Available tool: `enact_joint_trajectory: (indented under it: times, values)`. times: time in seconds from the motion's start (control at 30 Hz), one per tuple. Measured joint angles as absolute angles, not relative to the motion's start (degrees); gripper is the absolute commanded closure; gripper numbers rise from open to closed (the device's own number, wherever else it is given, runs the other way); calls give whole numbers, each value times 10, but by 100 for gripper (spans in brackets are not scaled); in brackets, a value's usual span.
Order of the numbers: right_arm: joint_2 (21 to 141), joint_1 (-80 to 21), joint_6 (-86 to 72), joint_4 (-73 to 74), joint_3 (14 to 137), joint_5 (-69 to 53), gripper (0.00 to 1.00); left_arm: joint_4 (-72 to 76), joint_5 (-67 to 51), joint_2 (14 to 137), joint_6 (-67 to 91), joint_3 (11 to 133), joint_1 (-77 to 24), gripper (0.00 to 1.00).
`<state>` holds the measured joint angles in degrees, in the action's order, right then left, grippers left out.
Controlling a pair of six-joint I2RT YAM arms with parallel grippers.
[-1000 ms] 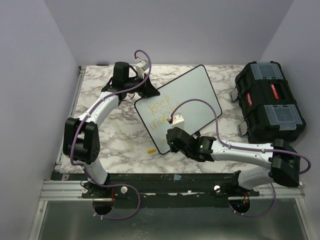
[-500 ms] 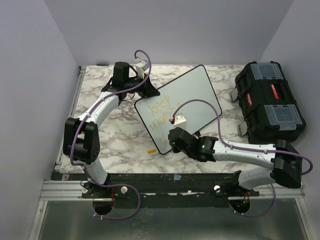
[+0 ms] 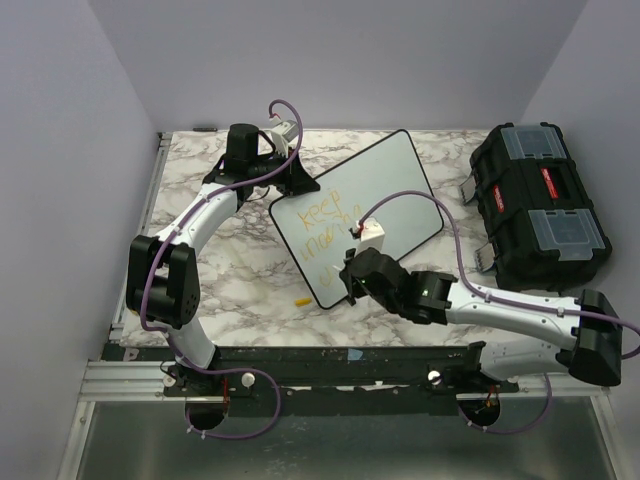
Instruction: Write a sentence on the whiteboard
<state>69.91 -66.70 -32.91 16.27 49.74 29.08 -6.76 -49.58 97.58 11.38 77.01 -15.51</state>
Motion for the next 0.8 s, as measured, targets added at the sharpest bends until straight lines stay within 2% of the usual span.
enact_joint_trajectory:
  times: [0.8]
  values:
    - [795,-648,-294,146,532,312,99,-68,-496,976,114,770,-155,100]
